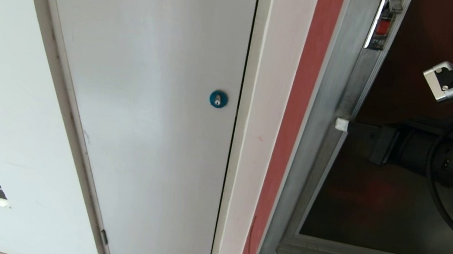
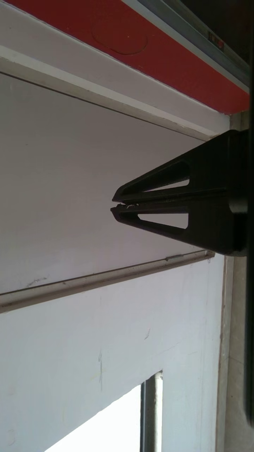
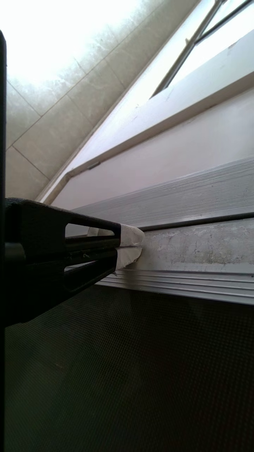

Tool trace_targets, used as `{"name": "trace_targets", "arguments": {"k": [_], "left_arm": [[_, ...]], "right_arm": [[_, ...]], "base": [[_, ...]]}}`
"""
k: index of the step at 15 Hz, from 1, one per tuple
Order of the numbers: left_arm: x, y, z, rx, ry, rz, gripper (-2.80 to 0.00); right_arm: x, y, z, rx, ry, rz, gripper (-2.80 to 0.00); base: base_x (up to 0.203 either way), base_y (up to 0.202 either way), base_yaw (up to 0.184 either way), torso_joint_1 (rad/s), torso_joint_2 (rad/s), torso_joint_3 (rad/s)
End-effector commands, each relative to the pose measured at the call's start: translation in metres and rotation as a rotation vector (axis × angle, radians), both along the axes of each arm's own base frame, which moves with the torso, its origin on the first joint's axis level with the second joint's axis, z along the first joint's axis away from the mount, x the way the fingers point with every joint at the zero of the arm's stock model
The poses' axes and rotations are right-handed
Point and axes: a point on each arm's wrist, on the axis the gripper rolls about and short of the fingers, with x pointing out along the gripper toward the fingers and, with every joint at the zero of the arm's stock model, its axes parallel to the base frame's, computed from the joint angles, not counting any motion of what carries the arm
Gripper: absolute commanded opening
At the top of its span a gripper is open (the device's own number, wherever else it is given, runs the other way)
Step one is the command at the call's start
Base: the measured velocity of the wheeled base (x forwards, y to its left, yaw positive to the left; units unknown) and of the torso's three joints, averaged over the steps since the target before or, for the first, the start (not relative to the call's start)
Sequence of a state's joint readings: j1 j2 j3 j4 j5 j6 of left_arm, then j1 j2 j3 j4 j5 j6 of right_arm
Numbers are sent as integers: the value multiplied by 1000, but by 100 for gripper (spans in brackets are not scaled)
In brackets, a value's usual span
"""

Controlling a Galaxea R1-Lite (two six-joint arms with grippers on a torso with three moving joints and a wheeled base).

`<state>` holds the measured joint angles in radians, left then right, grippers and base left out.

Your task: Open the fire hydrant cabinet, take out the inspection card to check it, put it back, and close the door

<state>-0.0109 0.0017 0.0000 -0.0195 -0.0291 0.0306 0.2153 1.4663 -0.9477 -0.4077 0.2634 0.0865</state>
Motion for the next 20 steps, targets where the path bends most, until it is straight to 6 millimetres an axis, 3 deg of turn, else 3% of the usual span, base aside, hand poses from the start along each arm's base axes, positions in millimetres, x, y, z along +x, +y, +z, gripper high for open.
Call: {"name": "trace_targets", "arguments": {"k": [1,16,20], "left_arm": [[1,0,-3,0,12,0,-280],[1,0,-3,0,12,0,-280],[1,0,-3,0,12,0,-280]], "right_arm": [[-6,-1,2,3,-12,0,-280],[-76,-6,36,45,-176,68,-280],[-86,-5,65,70,-267,87,-280]], "base": [[0,0,0,0,0,0],[0,0,0,0,0,0],[0,0,0,0,0,0]]}}
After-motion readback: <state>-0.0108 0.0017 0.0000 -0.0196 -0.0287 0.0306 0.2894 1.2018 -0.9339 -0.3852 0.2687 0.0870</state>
